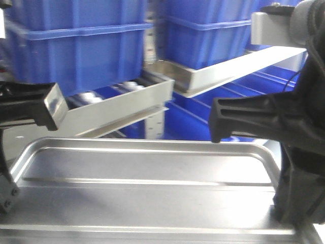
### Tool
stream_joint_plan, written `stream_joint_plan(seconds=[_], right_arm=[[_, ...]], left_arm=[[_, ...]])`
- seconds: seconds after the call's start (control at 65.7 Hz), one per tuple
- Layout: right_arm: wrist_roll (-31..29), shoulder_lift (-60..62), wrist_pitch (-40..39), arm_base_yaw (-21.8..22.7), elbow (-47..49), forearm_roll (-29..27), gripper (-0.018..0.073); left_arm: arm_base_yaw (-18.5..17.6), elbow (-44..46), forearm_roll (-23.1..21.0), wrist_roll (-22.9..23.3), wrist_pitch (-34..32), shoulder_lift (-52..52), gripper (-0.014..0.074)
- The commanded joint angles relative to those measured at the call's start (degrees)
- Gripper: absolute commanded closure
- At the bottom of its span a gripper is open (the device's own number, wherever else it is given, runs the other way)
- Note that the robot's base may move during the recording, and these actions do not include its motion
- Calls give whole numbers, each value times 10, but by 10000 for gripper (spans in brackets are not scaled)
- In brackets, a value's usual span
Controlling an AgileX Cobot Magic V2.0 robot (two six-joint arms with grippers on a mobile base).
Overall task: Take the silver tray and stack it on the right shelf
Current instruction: 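Hold the tray level with both grippers while the base drives to another shelf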
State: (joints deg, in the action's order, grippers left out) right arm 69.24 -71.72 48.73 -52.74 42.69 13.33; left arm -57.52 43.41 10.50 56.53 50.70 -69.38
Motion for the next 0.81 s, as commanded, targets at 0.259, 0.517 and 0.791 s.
stream_joint_plan(seconds=[0.259, 0.517, 0.791], right_arm=[[0, 16, 17, 3, 11, 28, 499], [0, 16, 17, 3, 11, 28, 499], [0, 16, 17, 3, 11, 28, 499]], left_arm=[[-4, 11, 15, 2, 17, 14, 689], [-4, 11, 15, 2, 17, 14, 689], [-4, 11, 15, 2, 17, 14, 689]])
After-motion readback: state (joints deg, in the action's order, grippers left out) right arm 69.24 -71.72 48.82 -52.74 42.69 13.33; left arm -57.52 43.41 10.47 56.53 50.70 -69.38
